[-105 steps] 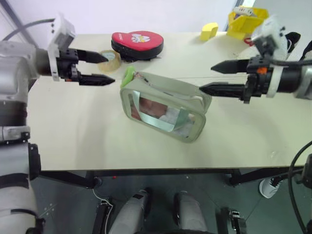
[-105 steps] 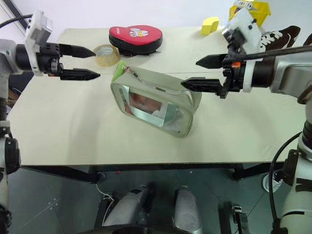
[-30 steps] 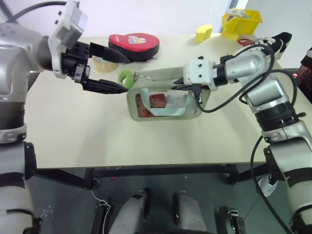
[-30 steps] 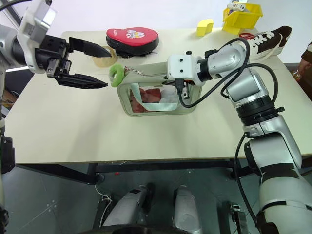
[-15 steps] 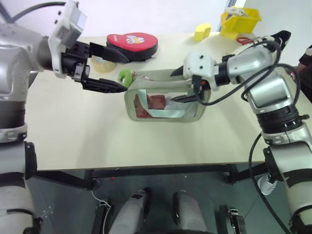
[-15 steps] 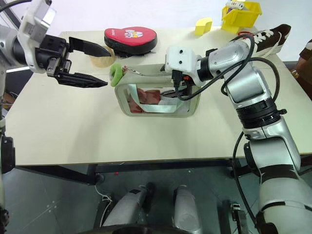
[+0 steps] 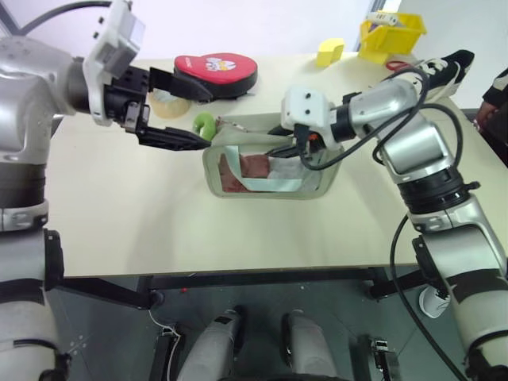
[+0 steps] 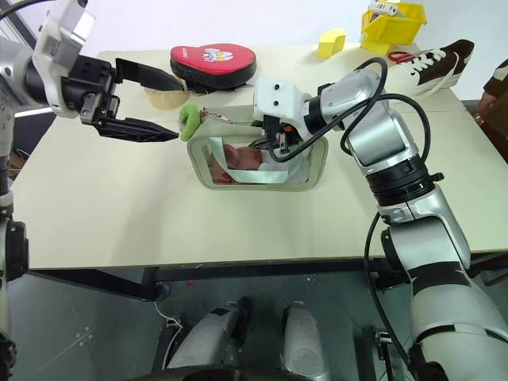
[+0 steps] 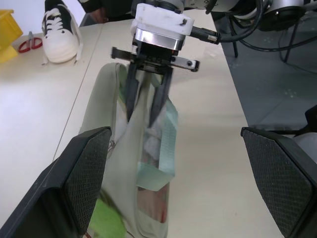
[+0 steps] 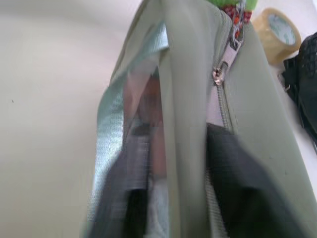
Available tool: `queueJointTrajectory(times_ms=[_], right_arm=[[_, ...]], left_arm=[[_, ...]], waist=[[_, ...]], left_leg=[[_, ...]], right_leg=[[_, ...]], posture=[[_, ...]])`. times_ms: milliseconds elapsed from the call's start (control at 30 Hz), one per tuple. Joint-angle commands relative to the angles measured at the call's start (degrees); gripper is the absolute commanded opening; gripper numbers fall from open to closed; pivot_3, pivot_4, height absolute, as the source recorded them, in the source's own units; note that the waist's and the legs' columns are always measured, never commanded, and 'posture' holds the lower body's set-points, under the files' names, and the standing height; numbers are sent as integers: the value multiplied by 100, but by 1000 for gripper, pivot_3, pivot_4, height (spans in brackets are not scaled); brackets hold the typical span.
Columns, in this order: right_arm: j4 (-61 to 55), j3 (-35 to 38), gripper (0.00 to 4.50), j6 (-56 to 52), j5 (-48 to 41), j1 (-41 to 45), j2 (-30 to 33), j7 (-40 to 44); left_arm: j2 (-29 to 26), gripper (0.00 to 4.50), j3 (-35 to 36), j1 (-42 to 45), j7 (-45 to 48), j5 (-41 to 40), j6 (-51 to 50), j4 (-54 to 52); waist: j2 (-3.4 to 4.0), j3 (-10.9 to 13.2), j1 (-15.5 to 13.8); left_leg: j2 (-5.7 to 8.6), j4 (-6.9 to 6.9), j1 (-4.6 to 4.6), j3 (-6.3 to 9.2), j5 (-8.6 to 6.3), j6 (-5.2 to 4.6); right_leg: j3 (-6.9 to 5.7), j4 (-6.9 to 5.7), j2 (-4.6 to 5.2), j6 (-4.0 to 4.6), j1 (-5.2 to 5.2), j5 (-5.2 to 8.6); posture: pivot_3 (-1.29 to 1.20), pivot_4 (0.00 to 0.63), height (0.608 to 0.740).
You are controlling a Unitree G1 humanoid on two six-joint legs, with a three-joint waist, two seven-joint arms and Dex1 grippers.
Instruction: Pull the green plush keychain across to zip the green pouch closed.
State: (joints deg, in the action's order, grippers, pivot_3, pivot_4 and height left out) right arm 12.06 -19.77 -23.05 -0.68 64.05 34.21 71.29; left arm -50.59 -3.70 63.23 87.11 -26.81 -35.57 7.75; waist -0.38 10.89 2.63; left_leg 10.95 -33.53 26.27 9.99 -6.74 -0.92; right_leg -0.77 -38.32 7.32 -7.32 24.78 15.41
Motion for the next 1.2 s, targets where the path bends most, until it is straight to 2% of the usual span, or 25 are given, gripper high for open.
queueJointTrajectory(times_ms=[33,300,400,733,1200], right_arm=[[346,111,288,300,190,335,-31,-199],[1969,154,288,1857,797,1195,-198,-960],[2251,167,288,2211,873,1276,-273,-1032],[1616,131,288,2448,799,528,-255,-566],[1471,259,288,3021,667,377,-36,-80]], left_arm=[[-105,4500,178,52,-35,-52,30,-129],[-29,4500,143,79,-63,-49,80,-103],[-7,4500,126,94,-50,-43,97,-80],[17,4500,128,115,-47,-39,82,-81],[29,4500,124,105,7,-67,57,-102]], waist=[[0,0,1],[0,0,-2],[0,0,6],[0,0,23],[0,0,129]], left_leg=[[0,0,0,0,0,0],[0,-1,-1,-2,-1,6],[-1,3,-1,-2,0,7],[-20,16,-1,-9,14,12],[-50,37,-43,-28,16,18]], right_leg=[[0,0,0,0,0,0],[0,1,-2,0,-1,-2],[2,2,-5,0,1,-2],[15,0,-23,7,15,-7],[32,4,-48,29,-4,-21]], posture=[[0,150,740],[0,150,740],[0,150,740],[0,150,740],[0,150,740]])
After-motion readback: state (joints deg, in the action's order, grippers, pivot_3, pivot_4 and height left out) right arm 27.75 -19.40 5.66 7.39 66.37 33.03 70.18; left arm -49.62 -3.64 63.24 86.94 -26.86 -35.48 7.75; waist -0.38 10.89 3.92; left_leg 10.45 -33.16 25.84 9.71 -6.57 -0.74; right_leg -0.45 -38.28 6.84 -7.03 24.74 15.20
